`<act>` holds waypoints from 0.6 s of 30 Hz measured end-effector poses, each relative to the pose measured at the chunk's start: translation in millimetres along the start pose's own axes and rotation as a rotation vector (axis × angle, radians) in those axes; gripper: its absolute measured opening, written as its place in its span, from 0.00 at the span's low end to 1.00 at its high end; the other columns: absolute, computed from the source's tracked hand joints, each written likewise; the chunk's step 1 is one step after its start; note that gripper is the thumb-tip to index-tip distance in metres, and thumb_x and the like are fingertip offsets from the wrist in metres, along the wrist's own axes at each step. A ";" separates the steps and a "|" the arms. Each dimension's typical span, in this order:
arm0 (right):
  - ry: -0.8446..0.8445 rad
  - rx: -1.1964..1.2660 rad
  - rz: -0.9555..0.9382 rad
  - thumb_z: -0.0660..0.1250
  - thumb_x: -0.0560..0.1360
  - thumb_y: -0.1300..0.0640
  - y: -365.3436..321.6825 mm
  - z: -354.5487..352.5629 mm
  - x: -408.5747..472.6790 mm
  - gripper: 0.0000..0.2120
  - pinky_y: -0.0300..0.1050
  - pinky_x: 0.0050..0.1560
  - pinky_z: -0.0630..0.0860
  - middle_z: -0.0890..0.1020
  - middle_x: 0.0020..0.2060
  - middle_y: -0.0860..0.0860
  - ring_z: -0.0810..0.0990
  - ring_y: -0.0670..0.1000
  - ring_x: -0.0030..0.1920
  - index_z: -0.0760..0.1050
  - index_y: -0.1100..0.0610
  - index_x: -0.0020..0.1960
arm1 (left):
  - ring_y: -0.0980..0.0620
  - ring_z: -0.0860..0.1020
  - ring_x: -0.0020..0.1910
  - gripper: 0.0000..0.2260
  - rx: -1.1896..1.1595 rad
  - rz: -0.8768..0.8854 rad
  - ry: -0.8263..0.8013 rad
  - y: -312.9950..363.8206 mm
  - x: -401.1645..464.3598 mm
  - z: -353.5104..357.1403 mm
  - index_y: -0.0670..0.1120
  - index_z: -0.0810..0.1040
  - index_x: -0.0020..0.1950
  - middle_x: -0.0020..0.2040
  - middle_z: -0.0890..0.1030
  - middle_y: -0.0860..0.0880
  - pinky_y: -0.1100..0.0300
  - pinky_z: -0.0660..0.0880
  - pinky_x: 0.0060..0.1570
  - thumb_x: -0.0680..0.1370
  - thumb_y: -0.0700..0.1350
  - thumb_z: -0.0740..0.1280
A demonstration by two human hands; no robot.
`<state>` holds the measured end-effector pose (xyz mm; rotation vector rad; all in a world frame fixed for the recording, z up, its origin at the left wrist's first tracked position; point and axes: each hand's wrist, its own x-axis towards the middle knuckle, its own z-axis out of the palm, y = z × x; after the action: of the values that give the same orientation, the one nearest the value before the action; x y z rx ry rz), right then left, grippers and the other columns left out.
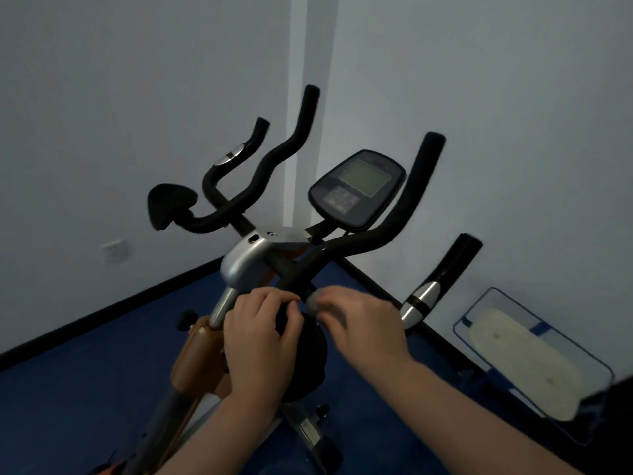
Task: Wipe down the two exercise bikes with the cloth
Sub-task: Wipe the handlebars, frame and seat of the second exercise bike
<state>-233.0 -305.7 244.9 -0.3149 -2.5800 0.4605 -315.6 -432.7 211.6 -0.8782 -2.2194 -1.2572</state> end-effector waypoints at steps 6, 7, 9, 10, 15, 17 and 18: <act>0.157 -0.177 -0.373 0.71 0.74 0.62 54.8 -42.2 -41.9 0.06 0.47 0.56 0.75 0.83 0.55 0.48 0.81 0.48 0.53 0.83 0.57 0.51 | 0.56 0.73 0.49 0.08 -0.023 0.222 -0.173 8.0 7.6 1.0 0.51 0.79 0.50 0.50 0.78 0.56 0.59 0.68 0.48 0.75 0.47 0.62; 0.214 -0.172 -0.333 0.72 0.74 0.62 65.4 -53.1 -37.6 0.06 0.47 0.58 0.75 0.83 0.55 0.49 0.80 0.49 0.55 0.83 0.58 0.51 | 0.56 0.74 0.50 0.08 -0.044 0.279 -0.221 13.5 14.5 4.3 0.50 0.79 0.51 0.51 0.78 0.55 0.58 0.70 0.48 0.75 0.46 0.63; 0.352 -0.162 -0.146 0.73 0.73 0.64 78.0 -66.6 -25.9 0.08 0.49 0.60 0.74 0.83 0.54 0.51 0.79 0.51 0.57 0.83 0.60 0.52 | 0.53 0.76 0.50 0.07 -0.063 0.364 -0.315 27.9 29.4 15.0 0.48 0.80 0.50 0.51 0.79 0.53 0.55 0.73 0.48 0.73 0.42 0.68; 0.423 -0.175 -0.034 0.73 0.72 0.64 78.8 -66.3 -24.0 0.09 0.50 0.60 0.74 0.83 0.54 0.51 0.78 0.53 0.57 0.84 0.60 0.52 | 0.52 0.77 0.49 0.07 -0.074 0.385 -0.359 35.3 34.7 20.6 0.47 0.81 0.49 0.51 0.79 0.52 0.53 0.74 0.47 0.72 0.40 0.69; 0.763 0.056 0.393 0.72 0.73 0.53 41.9 -4.2 -50.3 0.09 0.34 0.58 0.69 0.77 0.53 0.48 0.73 0.46 0.55 0.82 0.56 0.52 | 0.58 0.77 0.46 0.06 -0.132 0.355 -0.525 43.1 40.7 34.4 0.50 0.80 0.48 0.48 0.78 0.57 0.60 0.75 0.42 0.73 0.42 0.71; 0.821 0.203 0.465 0.69 0.74 0.50 33.2 7.3 -47.1 0.08 0.30 0.57 0.68 0.73 0.52 0.47 0.73 0.43 0.54 0.79 0.53 0.50 | 0.62 0.76 0.43 0.05 -0.146 0.270 -0.530 38.7 39.6 35.1 0.54 0.79 0.48 0.46 0.77 0.62 0.69 0.71 0.37 0.74 0.45 0.69; 0.849 0.239 0.498 0.69 0.74 0.52 35.4 3.9 -37.9 0.06 0.28 0.56 0.67 0.72 0.52 0.47 0.73 0.43 0.53 0.78 0.52 0.50 | 0.63 0.76 0.41 0.05 -0.145 0.250 -0.529 37.5 39.5 35.7 0.55 0.79 0.48 0.45 0.76 0.63 0.72 0.69 0.35 0.74 0.46 0.68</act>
<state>-198.0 -285.8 211.9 -0.8600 -1.5923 0.6290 -319.0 -375.0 241.6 -1.6491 -2.3125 -1.1736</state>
